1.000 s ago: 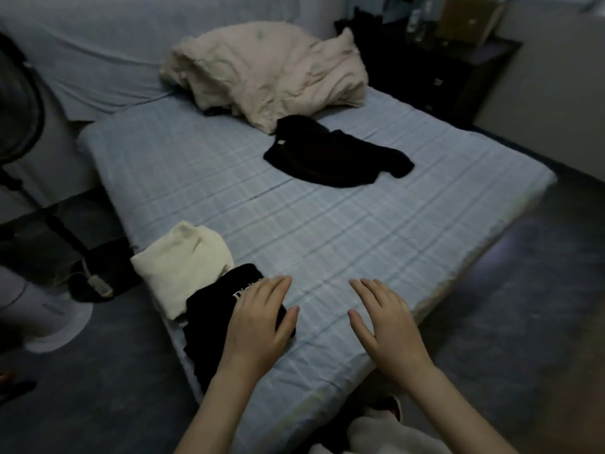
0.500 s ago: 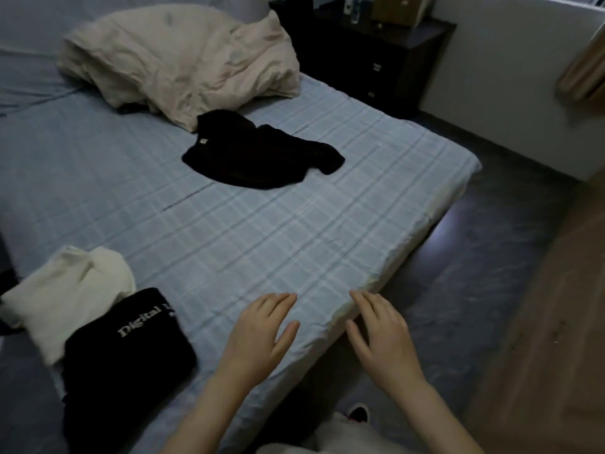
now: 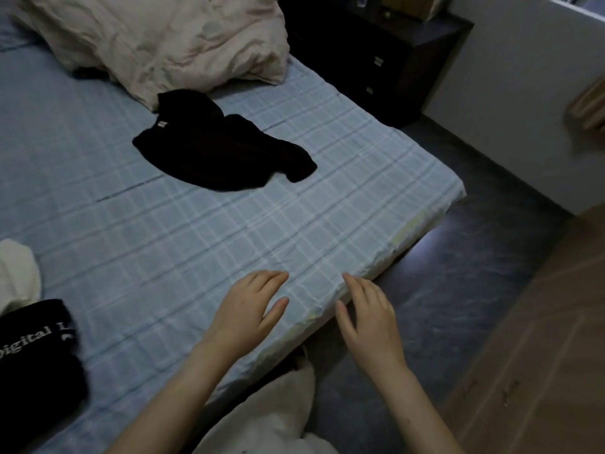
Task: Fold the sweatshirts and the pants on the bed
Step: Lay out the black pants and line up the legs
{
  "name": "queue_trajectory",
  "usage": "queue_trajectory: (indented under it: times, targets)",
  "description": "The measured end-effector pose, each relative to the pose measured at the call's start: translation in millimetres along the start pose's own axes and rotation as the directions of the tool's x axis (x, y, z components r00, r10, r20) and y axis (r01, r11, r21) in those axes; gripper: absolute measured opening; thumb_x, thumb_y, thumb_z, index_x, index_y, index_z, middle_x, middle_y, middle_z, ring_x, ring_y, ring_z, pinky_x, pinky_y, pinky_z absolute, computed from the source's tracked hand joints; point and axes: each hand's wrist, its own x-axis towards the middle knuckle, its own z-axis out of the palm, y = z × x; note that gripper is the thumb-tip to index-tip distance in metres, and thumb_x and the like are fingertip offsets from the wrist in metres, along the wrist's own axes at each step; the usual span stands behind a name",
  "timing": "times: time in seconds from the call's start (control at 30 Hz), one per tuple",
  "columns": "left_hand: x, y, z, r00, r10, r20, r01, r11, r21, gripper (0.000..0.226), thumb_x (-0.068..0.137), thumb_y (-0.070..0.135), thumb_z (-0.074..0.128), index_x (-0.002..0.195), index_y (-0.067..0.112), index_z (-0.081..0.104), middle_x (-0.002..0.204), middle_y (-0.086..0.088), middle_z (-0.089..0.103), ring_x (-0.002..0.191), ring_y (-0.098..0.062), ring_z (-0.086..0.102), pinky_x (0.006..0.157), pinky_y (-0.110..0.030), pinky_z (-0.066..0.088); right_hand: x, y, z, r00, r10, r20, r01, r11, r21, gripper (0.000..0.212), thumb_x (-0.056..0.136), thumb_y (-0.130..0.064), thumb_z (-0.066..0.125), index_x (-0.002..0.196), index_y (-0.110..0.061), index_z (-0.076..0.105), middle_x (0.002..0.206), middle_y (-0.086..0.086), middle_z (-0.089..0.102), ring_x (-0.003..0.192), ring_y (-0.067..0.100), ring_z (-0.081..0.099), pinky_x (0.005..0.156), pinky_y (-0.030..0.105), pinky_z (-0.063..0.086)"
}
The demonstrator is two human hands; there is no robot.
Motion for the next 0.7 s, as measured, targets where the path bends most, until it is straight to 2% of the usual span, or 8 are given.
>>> queue_trajectory:
  times: [0.17, 0.33, 0.43, 0.53, 0.7]
  targets:
    - [83.1, -7.5, 27.7, 1.0, 0.005, 0.005, -0.005, 1.0, 0.019, 0.051, 0.099, 0.043, 0.039, 0.132, 0.009, 0.06, 0.128, -0.005, 0.063, 0.117, -0.025, 0.059, 0.101, -0.037, 0.046, 82.2, 33.2, -5.0, 0.996, -0.037, 0.086, 0.042, 0.998, -0.055, 0.051, 0.097, -0.029, 0.057, 0.144, -0.013, 0.049, 0.141, 0.009, 0.054, 0.131, 0.028, 0.048, 0.108, 0.047, 0.039]
    - [157.4, -11.3, 17.7, 0.998, -0.04, -0.051, 0.042, 0.998, 0.054, 0.046, 0.098, 0.039, 0.048, 0.134, 0.011, 0.059, 0.132, -0.006, 0.062, 0.123, -0.028, 0.056, 0.106, -0.04, 0.042, 167.5, 48.1, -26.4, 0.987, -0.114, 0.113, 0.121, 0.991, -0.056, 0.048, 0.097, -0.03, 0.052, 0.143, -0.012, 0.05, 0.138, 0.009, 0.056, 0.128, 0.028, 0.051, 0.106, 0.045, 0.042]
    - [190.1, -19.9, 11.2, 0.992, -0.104, -0.065, 0.109, 0.991, 0.076, 0.047, 0.098, 0.038, 0.048, 0.138, 0.014, 0.055, 0.139, -0.004, 0.057, 0.132, -0.029, 0.048, 0.112, -0.043, 0.037, 216.0, 58.3, -32.3, 0.975, -0.152, 0.16, 0.163, 0.985, -0.06, 0.049, 0.098, -0.027, 0.055, 0.144, -0.013, 0.048, 0.141, 0.01, 0.054, 0.132, 0.028, 0.047, 0.109, 0.046, 0.039]
    - [217.6, -27.8, 14.6, 0.982, -0.171, -0.077, 0.18, 0.976, 0.124, 0.047, 0.099, 0.04, 0.042, 0.138, 0.017, 0.054, 0.143, -0.004, 0.053, 0.136, -0.029, 0.044, 0.114, -0.045, 0.032, 265.3, 68.6, -31.2, 0.953, -0.217, 0.211, 0.229, 0.973, -0.034, 0.05, 0.097, -0.032, 0.049, 0.144, -0.014, 0.05, 0.142, 0.009, 0.054, 0.133, 0.029, 0.048, 0.109, 0.046, 0.039]
    - [259.5, -33.3, 45.1, 0.914, -0.388, -0.116, 0.401, 0.909, 0.115, 0.051, 0.098, 0.043, 0.039, 0.137, 0.015, 0.057, 0.143, -0.006, 0.054, 0.135, -0.031, 0.046, 0.112, -0.049, 0.036, 359.8, 100.5, -18.0, 0.863, -0.368, 0.346, 0.388, 0.921, 0.011, 0.049, 0.099, -0.026, 0.055, 0.147, -0.015, 0.046, 0.147, 0.007, 0.05, 0.137, 0.025, 0.043, 0.113, 0.041, 0.034]
